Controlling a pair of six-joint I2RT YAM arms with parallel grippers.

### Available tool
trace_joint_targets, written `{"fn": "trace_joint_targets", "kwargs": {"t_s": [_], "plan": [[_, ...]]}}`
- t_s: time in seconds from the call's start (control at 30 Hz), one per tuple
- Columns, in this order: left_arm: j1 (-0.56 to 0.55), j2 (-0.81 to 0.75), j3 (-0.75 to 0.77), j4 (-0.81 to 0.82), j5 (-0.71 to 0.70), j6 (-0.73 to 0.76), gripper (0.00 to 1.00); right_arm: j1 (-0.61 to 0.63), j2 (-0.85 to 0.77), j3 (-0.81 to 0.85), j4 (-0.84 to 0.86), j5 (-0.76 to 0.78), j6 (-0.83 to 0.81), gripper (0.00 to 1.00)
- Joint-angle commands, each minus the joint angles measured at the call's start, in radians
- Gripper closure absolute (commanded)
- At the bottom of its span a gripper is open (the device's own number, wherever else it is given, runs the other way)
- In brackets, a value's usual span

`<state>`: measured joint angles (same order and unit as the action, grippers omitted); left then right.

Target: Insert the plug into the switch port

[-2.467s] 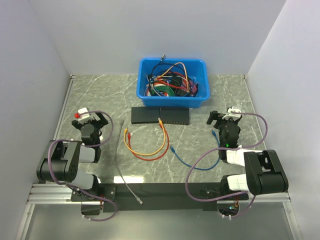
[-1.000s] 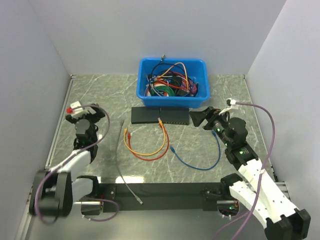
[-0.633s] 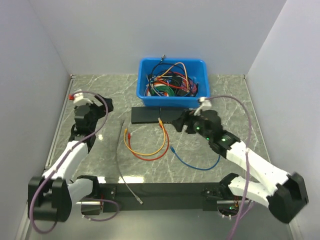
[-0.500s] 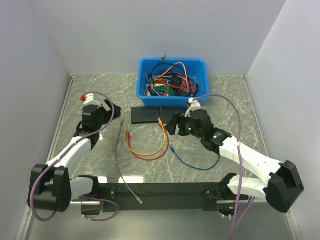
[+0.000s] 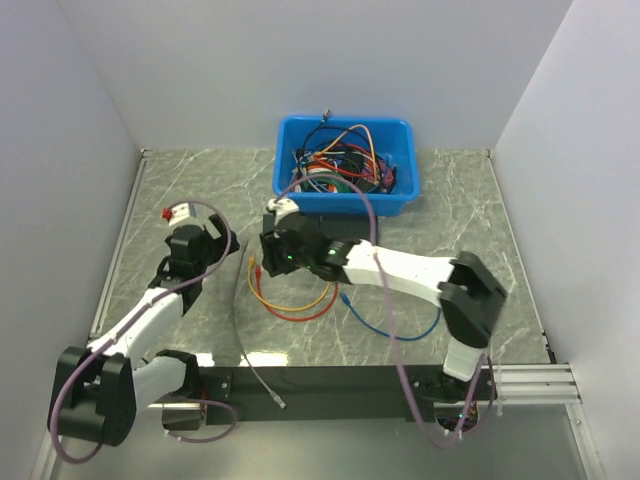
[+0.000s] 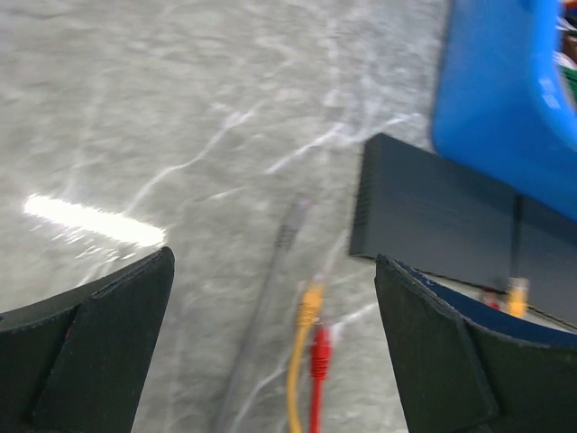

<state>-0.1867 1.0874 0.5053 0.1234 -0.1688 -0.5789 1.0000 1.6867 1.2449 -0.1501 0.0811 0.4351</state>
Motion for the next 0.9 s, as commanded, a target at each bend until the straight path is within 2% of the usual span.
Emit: {"fn": "trace_joint_targets", "kwargs": {"t_s": [0.0, 0.13, 0.27, 0.37, 0.63, 0.87], "plan": [[0.006, -0.072, -0.063, 0.041, -0.147, -0.005, 0.01, 0.012, 0.106, 0.151, -0.097, 0.063, -0.038, 0.45], [0.047, -0.129, -0.103, 0.045, -0.17, -0.035, 0.01, 0.022, 0.243, 0.269, -0.132, 0.051, -0.029, 0.48], [0.165, -0.156, -0.137, 0.056, -0.103, -0.061, 0.01, 0.048, 0.338, 0.396, -0.166, 0.06, -0.03, 0.48], [0.211, -0.173, -0.154, 0.062, -0.06, -0.073, 0.01, 0.064, 0.402, 0.464, -0.203, 0.063, -0.026, 0.48], [0.213, -0.136, -0.137, 0.058, -0.029, -0.076, 0.01, 0.091, 0.516, 0.58, -0.246, 0.075, 0.001, 0.48], [0.213, -0.142, -0.143, 0.059, -0.026, -0.078, 0.01, 0.092, 0.554, 0.614, -0.278, 0.095, 0.022, 0.5]]}}
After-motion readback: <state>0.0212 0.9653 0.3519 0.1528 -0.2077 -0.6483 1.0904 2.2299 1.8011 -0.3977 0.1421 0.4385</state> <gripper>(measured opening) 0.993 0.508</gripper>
